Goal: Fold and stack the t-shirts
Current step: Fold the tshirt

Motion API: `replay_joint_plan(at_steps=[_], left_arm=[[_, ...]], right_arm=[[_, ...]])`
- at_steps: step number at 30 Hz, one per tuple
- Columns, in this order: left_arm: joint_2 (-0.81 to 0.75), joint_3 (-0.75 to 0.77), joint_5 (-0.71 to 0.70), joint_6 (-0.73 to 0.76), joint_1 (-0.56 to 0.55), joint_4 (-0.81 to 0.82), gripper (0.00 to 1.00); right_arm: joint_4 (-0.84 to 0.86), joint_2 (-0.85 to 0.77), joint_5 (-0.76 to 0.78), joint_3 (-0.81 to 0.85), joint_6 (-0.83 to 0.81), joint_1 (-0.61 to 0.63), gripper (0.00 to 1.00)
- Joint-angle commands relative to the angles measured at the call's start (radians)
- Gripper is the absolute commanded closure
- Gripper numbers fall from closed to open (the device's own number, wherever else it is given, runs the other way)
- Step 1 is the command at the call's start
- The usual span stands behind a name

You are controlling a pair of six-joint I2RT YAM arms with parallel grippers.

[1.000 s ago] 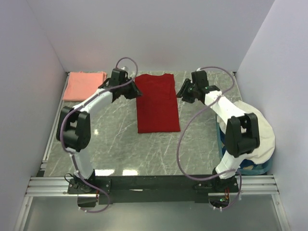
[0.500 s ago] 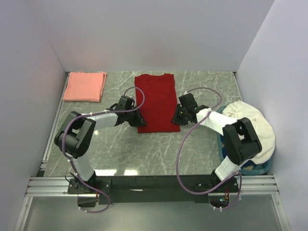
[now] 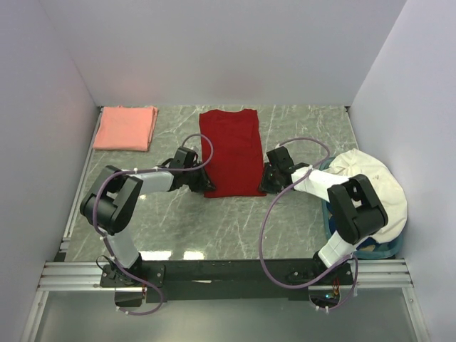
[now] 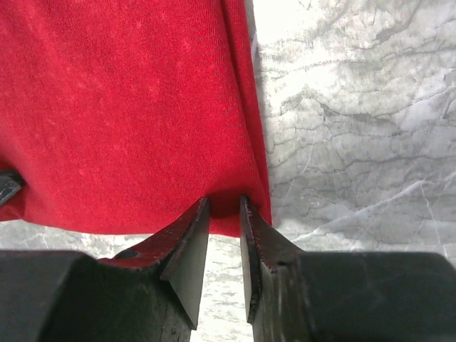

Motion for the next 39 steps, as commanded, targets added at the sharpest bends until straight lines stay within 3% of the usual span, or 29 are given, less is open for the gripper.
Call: replay_joint_plan(at_steps=[1,11,28,39], left_arm=[[-0.043,0.006,0.008,0.036,0.011,-0.003,0.81],[-0.156,-0.12,0.083,0.031,0.07,0.041,0.76],[-0.15,-0.211,0.043,0.008,0.065,0.092,0.65],[-0.122,-0.206,-0.034,-0.022,0.019,0.087,0.68]], right_arm=[[0.004,0.0,0.028,-0.015,-0.001,-0.011,0.7],[0.049,-0.109,-0.018,-0.119,0.011,-0.061,0.67],[0.095,-0.103,-0.053,-0.151,0.04,-0.072,0.62],[0.13,-0.111,-0.086,-0.179,0.055,-0.07,0.67]])
